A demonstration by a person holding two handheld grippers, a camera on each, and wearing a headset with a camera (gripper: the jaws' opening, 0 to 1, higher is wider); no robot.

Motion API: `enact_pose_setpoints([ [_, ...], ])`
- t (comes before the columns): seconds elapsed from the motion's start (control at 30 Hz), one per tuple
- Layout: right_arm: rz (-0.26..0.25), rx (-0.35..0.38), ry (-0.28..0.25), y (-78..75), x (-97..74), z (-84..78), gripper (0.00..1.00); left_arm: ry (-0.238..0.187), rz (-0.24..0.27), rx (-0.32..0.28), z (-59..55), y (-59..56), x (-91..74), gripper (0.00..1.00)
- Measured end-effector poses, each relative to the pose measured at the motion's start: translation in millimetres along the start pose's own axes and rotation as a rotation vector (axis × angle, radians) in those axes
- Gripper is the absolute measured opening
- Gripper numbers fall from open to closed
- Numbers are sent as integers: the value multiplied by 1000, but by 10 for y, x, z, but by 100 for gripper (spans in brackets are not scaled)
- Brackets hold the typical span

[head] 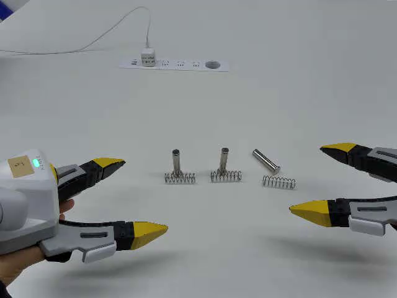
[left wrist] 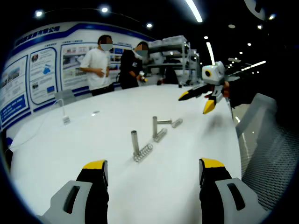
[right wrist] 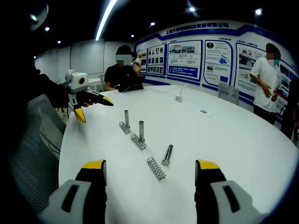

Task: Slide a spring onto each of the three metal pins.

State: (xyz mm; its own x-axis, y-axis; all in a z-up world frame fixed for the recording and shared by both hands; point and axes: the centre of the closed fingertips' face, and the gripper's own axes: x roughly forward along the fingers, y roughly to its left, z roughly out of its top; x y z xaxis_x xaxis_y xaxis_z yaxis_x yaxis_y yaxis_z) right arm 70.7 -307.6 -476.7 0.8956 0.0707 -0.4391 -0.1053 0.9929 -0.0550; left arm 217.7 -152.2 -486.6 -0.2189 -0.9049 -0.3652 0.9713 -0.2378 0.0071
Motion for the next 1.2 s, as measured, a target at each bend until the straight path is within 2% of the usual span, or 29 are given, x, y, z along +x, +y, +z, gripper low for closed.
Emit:
enact_pose_setpoints([
  [0.9,-6,15,17,-33,8,8,77,-3,-6,-15,-7,-22,19,80],
  [1.2,-15,35,40,-143,78,82,69,-5,-4,-13,2,-19,18,80],
])
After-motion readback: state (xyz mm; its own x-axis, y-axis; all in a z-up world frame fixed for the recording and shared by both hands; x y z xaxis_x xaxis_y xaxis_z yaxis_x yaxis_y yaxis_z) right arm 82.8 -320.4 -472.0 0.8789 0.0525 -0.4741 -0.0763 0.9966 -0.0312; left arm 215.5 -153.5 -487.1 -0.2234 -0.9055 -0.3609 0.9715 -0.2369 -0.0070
